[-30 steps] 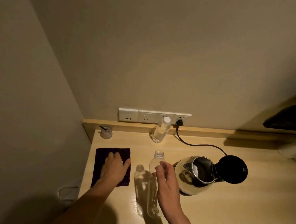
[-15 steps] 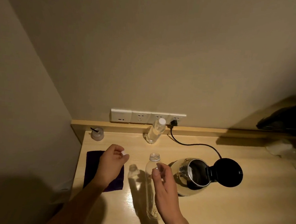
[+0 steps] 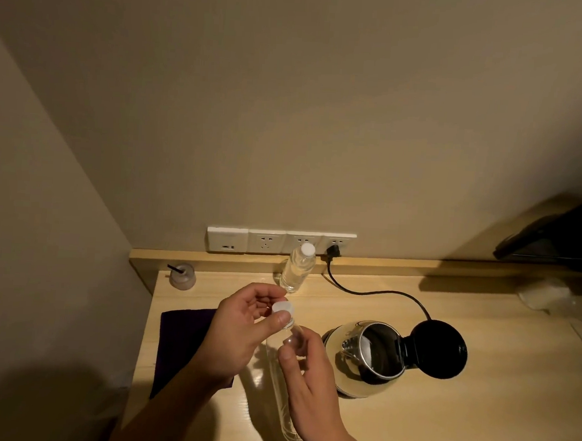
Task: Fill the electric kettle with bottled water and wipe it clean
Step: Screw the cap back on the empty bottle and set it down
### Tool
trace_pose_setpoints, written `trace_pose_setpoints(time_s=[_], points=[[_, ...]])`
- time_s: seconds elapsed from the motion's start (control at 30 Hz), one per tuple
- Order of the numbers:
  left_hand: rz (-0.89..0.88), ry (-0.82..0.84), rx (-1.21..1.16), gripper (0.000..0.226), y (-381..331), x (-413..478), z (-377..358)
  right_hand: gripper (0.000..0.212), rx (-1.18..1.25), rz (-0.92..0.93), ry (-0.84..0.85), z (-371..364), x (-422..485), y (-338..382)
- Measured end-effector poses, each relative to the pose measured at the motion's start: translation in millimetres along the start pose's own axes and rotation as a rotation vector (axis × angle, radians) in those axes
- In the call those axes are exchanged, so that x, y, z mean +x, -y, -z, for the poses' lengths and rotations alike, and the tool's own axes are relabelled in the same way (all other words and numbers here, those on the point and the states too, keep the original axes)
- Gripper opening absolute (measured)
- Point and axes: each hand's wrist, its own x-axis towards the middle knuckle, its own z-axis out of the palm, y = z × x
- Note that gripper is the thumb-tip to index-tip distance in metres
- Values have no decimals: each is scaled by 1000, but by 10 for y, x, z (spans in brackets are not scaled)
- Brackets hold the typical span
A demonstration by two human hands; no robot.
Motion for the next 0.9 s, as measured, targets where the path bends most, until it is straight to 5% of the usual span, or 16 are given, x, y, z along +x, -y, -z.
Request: trace_pose_setpoints(time_s=[0.3, 0.5, 0.9], points=[[-22, -22, 25, 32, -19, -10, -84, 78, 25, 27, -37, 90, 11, 43], [-8, 185, -52, 34, -122, 83, 27, 66, 136, -6, 8, 84, -5, 9], [-170, 478, 817, 14, -722, 216, 103, 73, -67, 109, 13, 222, -24, 153]])
